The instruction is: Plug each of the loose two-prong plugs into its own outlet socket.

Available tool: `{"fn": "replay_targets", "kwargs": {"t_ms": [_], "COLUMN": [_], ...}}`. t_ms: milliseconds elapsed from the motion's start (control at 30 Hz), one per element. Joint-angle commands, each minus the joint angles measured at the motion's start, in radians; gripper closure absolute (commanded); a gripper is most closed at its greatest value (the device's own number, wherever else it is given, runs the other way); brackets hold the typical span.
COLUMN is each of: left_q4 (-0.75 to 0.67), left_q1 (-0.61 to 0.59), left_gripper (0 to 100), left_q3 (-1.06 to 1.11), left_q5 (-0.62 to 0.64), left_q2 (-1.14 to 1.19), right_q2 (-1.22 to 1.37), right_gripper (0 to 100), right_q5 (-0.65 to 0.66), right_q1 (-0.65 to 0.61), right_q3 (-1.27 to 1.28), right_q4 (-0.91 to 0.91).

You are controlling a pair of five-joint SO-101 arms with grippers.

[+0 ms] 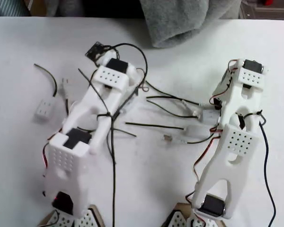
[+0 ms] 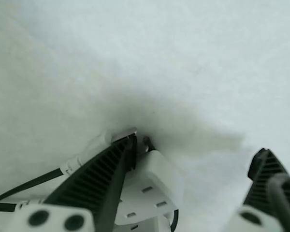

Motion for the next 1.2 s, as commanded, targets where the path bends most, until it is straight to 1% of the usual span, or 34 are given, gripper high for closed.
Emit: {"fn": "replay_targets", "kwargs": {"t_ms": [0,33,167,300,467,600,700,833,900,1000,1100,1167], "left_q4": [0.141,0.167,0.259,0.318,0.321,0.316,0.313,0.316,0.333,0.371,0.465,0.514], "left_q1": [-0.007,-0.008,-0.025,-0.076,-0.139,-0.182,-0.189,-0.180,-0.179,-0.174,-0.168,-0.166], "left_gripper": [98,98,98,98,98,98,98,97,94,85,78,76], "left_q3": [0.008,0.008,0.014,0.008,0.017,0.015,0.008,0.006,0.006,-0.005,-0.069,-0.123], "left_q5": [-0.176,-0.198,-0.198,-0.209,-0.417,-0.519,-0.620,-0.816,-0.904,-1.025,-1.099,-1.134], "left_q2": [0.007,0.008,0.010,0.008,0.013,0.035,0.091,0.124,0.124,0.124,0.124,0.124], "right_q2": [0.018,0.018,0.018,0.018,0.018,0.018,0.018,0.018,0.018,0.018,0.018,0.018], "right_gripper": [63.0,63.0,63.0,63.0,63.0,63.0,63.0,63.0,63.0,63.0,63.0,63.0], "right_q5": [-0.002,-0.002,-0.002,-0.002,-0.002,-0.002,-0.002,-0.002,-0.002,-0.002,-0.002,-0.002], "right_q1": [0.010,0.010,0.010,0.010,0.010,0.010,0.010,0.010,0.010,0.010,0.010,0.010], "right_q3": [0.011,0.011,0.011,0.011,0.011,0.011,0.011,0.011,0.011,0.011,0.011,0.011], "right_q4": [-0.013,-0.013,-0.013,-0.013,-0.012,-0.012,-0.012,-0.012,-0.012,-0.012,-0.012,-0.013]}}
